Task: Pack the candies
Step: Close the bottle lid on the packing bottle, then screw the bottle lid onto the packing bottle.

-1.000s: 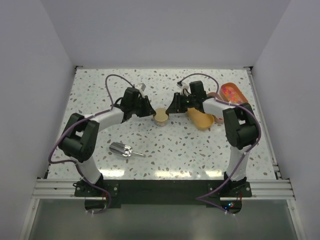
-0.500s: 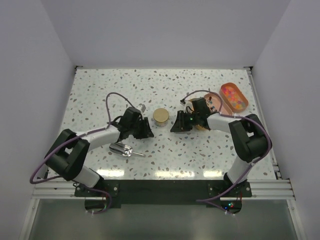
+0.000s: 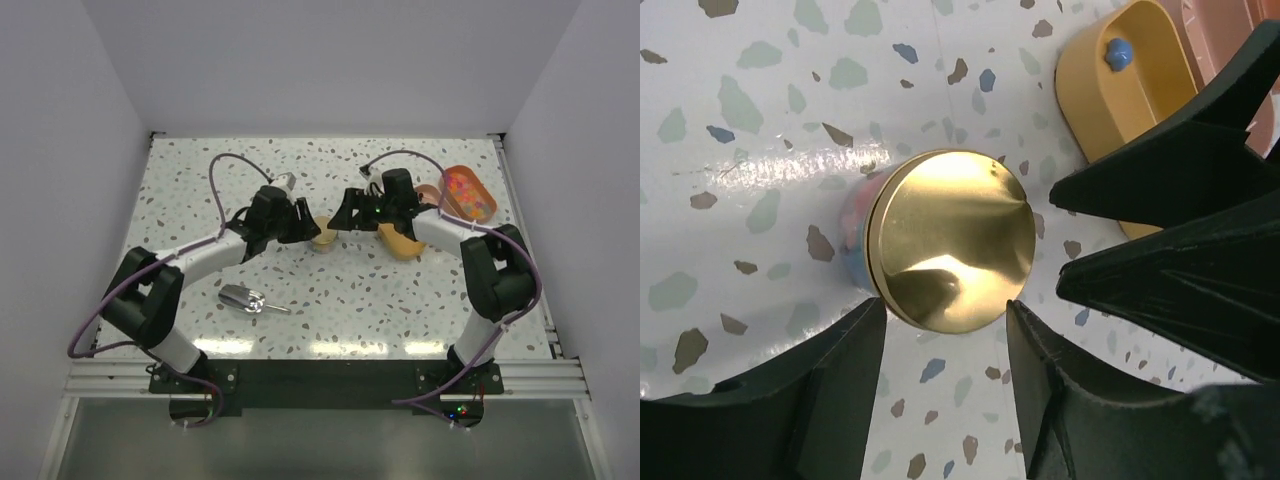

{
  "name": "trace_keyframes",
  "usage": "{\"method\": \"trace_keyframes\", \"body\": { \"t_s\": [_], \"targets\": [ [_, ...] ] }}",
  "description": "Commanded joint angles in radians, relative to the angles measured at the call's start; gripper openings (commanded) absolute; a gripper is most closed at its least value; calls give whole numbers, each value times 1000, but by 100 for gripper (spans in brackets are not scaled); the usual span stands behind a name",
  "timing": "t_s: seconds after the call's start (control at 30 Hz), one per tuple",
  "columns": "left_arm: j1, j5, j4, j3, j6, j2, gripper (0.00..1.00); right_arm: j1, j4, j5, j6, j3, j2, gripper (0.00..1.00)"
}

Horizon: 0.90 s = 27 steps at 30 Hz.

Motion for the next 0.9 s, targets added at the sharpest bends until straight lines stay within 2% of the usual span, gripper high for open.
{"method": "trace_keyframes", "body": {
  "t_s": [0.0, 0.03, 0.13, 0.33, 0.53, 0.63, 0.67, 0.7, 0.77, 0.87],
  "targets": [
    [8, -7, 32, 71, 42, 61, 55, 7, 30, 20, 10, 38, 39, 74],
    [6, -9, 32, 72, 40, 69, 50, 8, 30, 17, 7, 36, 57, 73],
    [8, -9, 34, 51, 30, 95, 44, 7, 50, 11, 11, 6, 80, 70],
    [6, -27, 26, -4, 0, 135, 38, 5, 56, 46, -9, -53, 111, 59],
    [6, -56, -9, -5, 8, 104, 40, 5, 15, 48, -30, -51, 51, 57],
    [5, -96, -67, 26, 39, 63, 50, 5, -37, 60, -55, -39, -24, 59],
    [5, -99, -80, 35, 60, 43, 54, 5, -53, 84, -69, -36, -45, 62],
    [3, -137, -100, 58, 74, 34, 64, 7, -92, 98, -76, -36, -91, 64],
    [3, -145, -139, 106, 123, 18, 71, 5, -138, 162, -107, -36, -136, 67],
    [-11, -168, -227, 201, 190, 35, 90, 5, -215, 229, -130, -59, -223, 74]
  ]
}}
